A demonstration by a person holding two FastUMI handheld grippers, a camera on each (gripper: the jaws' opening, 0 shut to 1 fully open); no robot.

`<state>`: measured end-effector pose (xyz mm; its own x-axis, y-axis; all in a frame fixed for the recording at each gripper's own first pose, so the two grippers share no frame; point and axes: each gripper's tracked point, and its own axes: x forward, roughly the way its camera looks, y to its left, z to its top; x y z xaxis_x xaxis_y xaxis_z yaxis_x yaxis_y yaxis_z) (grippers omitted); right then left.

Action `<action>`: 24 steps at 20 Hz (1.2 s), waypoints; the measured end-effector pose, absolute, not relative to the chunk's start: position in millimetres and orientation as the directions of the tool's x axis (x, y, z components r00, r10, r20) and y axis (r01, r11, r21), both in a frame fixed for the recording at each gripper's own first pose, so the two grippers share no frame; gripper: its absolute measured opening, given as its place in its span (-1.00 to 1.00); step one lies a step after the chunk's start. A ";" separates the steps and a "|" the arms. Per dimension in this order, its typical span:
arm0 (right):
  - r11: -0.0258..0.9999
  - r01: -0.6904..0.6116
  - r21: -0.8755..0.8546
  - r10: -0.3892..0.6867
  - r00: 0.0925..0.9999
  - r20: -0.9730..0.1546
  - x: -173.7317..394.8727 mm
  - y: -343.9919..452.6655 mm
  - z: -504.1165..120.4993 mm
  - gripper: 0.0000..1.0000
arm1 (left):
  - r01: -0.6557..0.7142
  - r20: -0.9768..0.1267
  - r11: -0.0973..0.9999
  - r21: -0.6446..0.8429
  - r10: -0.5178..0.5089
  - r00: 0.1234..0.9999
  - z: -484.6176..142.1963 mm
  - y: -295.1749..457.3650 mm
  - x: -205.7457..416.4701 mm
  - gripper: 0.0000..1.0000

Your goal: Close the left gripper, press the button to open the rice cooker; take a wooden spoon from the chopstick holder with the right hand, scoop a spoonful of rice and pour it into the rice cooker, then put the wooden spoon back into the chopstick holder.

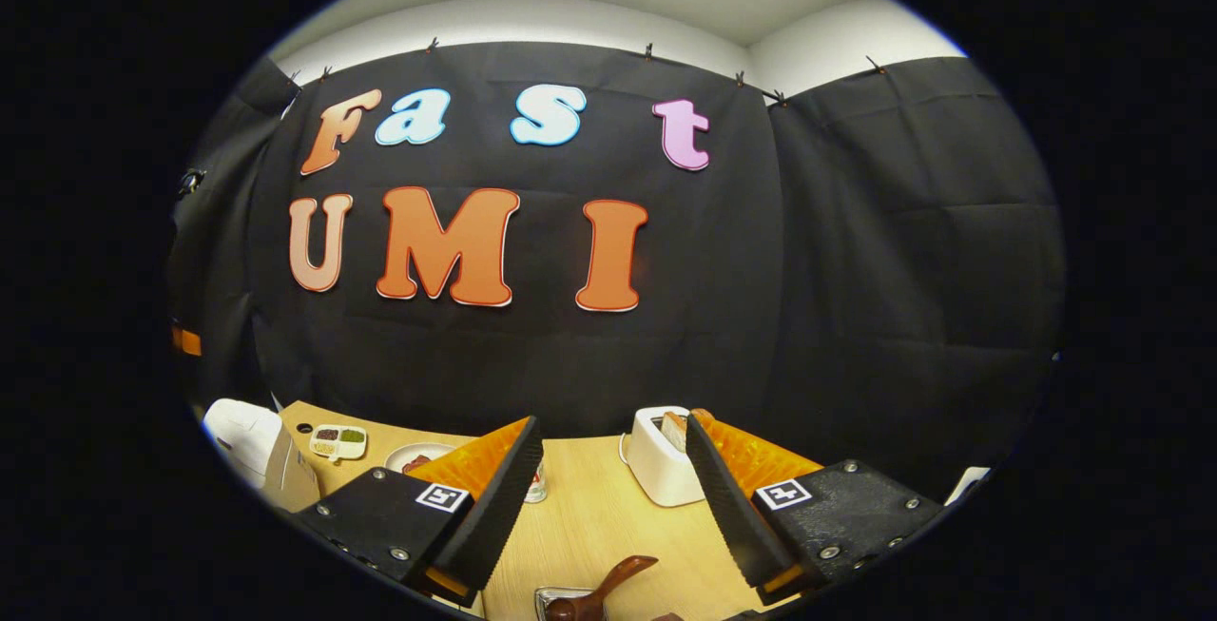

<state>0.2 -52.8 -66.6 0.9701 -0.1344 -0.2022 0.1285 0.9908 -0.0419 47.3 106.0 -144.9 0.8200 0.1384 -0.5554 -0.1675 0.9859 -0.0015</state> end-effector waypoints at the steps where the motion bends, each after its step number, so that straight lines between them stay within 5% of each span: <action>1: 0.989 0.138 -0.044 -0.144 0.967 -0.212 -1.7 -55.3 -70.4 0.89 | -0.165 -0.591 0.986 -0.009 0.127 0.796 -155.9 107.9 44.6 -0.91; 9: 0.977 0.201 -0.075 -0.214 0.931 -0.297 -19.1 -72.3 -107.9 0.89 | -0.255 -0.855 0.960 -0.119 0.031 0.518 -252.1 123.5 2.1 -0.90; 15: 0.973 0.215 -0.082 -0.230 0.913 -0.336 -21.6 -83.1 -122.1 0.89 | -0.339 -0.913 0.922 -0.185 -0.034 0.407 -287.9 121.4 -20.9 -0.89; 20: 0.978 0.202 -0.058 -0.208 0.903 -0.376 -20.6 -82.8 -138.6 0.89 | -0.323 -0.894 0.925 -0.198 -0.035 0.448 -284.1 121.2 -21.0 -0.90; 24: 0.977 0.212 -0.016 -0.198 0.877 -0.439 -21.6 -92.1 -164.9 0.89 | -0.280 -0.790 0.946 -0.164 0.045 0.611 -238.1 129.2 -5.3 -0.89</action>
